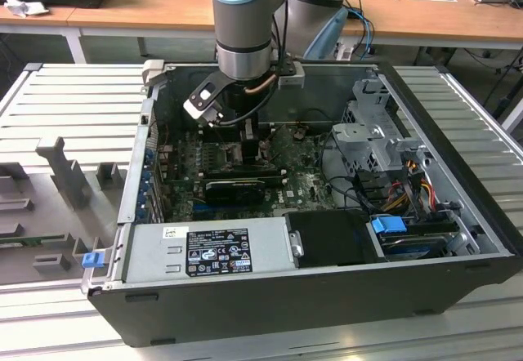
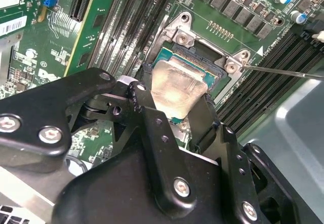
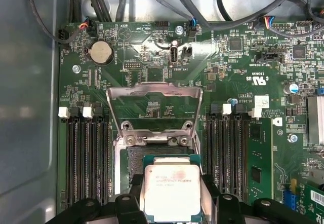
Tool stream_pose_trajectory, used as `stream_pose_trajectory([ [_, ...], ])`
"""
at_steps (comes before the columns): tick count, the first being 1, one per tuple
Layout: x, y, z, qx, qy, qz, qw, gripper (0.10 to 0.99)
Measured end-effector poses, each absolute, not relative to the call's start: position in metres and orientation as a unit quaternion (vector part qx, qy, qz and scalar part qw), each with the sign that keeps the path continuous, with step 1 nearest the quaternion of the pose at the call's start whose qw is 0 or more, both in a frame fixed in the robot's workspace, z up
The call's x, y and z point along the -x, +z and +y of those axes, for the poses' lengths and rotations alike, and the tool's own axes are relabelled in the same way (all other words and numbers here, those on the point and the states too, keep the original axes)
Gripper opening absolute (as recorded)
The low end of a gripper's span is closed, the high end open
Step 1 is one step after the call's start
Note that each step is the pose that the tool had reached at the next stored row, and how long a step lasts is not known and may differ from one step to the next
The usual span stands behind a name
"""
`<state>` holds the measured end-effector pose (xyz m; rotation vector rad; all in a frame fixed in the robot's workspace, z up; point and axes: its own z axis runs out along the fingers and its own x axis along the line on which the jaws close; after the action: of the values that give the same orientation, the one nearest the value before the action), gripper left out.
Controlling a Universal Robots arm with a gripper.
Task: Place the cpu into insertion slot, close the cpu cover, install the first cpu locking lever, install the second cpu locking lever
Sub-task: 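Place the cpu into insertion slot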
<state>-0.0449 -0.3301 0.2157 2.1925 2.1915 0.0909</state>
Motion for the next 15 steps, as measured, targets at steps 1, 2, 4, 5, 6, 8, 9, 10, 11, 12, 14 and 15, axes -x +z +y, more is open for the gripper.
stream_pose_trajectory([
  [1,0.045,0.215,-0.330,-0.703,0.029,0.710,0.020,0.529],
  [2,0.045,0.214,-0.330,-0.700,0.030,0.713,0.020,0.529],
  [4,0.046,0.214,-0.330,-0.699,0.029,0.714,0.020,0.529],
  [5,0.046,0.214,-0.330,-0.699,0.029,0.714,0.020,0.529],
  [6,0.046,0.213,-0.330,-0.699,0.030,0.714,0.020,0.529],
  [8,0.046,0.212,-0.328,-0.699,0.029,0.714,0.020,0.529],
  [9,0.046,0.211,-0.325,-0.700,0.029,0.714,0.020,0.529],
  [10,0.046,0.211,-0.324,-0.701,0.029,0.713,0.020,0.529],
  [11,0.046,0.211,-0.322,-0.701,0.029,0.712,0.020,0.529],
  [12,0.046,0.210,-0.321,-0.702,0.029,0.711,0.020,0.529],
  [14,0.046,0.208,-0.320,-0.703,0.029,0.710,0.020,0.529],
  [15,0.046,0.207,-0.320,-0.704,0.029,0.709,0.020,0.529],
])
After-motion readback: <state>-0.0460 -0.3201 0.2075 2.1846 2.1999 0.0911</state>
